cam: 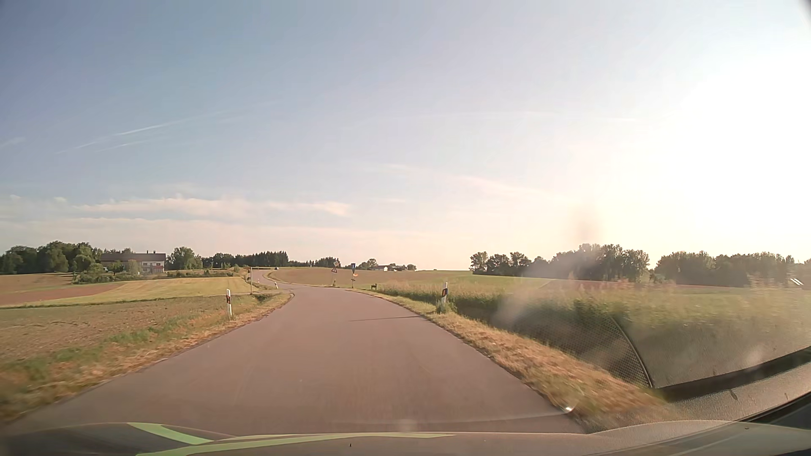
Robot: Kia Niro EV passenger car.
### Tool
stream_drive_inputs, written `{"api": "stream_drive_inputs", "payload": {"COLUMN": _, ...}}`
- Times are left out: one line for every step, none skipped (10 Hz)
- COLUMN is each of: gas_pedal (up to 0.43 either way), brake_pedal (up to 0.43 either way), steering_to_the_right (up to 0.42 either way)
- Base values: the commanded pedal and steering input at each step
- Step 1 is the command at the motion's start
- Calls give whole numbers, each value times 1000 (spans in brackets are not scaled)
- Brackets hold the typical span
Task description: Follow the waypoints while adhering to traffic rules and regulations
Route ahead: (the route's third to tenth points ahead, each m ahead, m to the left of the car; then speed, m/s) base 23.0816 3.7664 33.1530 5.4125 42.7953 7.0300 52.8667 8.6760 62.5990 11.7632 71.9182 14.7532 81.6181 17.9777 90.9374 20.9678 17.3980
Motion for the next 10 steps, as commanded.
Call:
{"api": "stream_drive_inputs", "payload": {"gas_pedal": 138, "brake_pedal": 0, "steering_to_the_right": -40}}
{"api": "stream_drive_inputs", "payload": {"gas_pedal": 138, "brake_pedal": 0, "steering_to_the_right": -39}}
{"api": "stream_drive_inputs", "payload": {"gas_pedal": 138, "brake_pedal": 0, "steering_to_the_right": -39}}
{"api": "stream_drive_inputs", "payload": {"gas_pedal": 138, "brake_pedal": 0, "steering_to_the_right": -38}}
{"api": "stream_drive_inputs", "payload": {"gas_pedal": 138, "brake_pedal": 0, "steering_to_the_right": -37}}
{"api": "stream_drive_inputs", "payload": {"gas_pedal": 138, "brake_pedal": 0, "steering_to_the_right": -35}}
{"api": "stream_drive_inputs", "payload": {"gas_pedal": 138, "brake_pedal": 0, "steering_to_the_right": -31}}
{"api": "stream_drive_inputs", "payload": {"gas_pedal": 138, "brake_pedal": 0, "steering_to_the_right": -29}}
{"api": "stream_drive_inputs", "payload": {"gas_pedal": 138, "brake_pedal": 0, "steering_to_the_right": -28}}
{"api": "stream_drive_inputs", "payload": {"gas_pedal": 138, "brake_pedal": 0, "steering_to_the_right": -27}}
